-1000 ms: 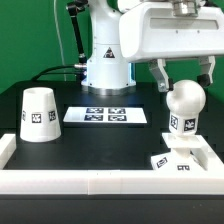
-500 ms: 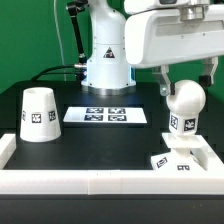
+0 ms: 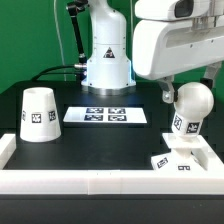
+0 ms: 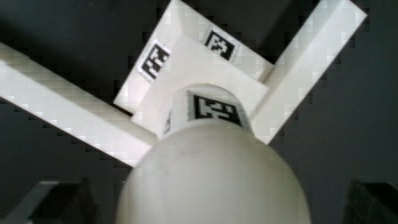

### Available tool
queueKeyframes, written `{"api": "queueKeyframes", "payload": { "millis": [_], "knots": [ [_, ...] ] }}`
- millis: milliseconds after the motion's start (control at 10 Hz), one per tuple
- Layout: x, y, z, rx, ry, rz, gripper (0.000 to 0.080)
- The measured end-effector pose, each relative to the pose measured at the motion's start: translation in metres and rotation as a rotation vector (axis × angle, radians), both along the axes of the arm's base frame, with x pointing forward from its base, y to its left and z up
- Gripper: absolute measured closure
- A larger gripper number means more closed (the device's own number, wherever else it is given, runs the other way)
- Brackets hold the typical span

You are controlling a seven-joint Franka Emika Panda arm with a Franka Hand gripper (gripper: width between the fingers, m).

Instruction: Assemble lamp

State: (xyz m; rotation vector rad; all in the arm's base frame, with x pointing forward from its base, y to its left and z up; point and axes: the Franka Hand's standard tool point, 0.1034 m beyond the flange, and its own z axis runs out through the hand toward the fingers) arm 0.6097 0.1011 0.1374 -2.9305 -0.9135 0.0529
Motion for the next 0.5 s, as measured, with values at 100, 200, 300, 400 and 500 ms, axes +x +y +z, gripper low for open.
{"api": "queueKeyframes", "payload": {
  "millis": [100, 200, 300, 400, 500],
  "knots": [
    [-0.0002, -0.0013, -0.0014, 0.0, 0.002, -0.002, 0.0101],
    [0.0002, -0.0015, -0.0021, 0.0, 0.003, -0.004, 0.0101],
    [0.001, -0.0015, -0.0031, 0.001, 0.004, -0.004, 0.0101],
    [0.0022, -0.0019, -0.0048, 0.002, 0.005, -0.006, 0.0101],
    [0.0045, -0.0008, -0.006, 0.003, 0.006, -0.006, 0.0101]
  ]
}}
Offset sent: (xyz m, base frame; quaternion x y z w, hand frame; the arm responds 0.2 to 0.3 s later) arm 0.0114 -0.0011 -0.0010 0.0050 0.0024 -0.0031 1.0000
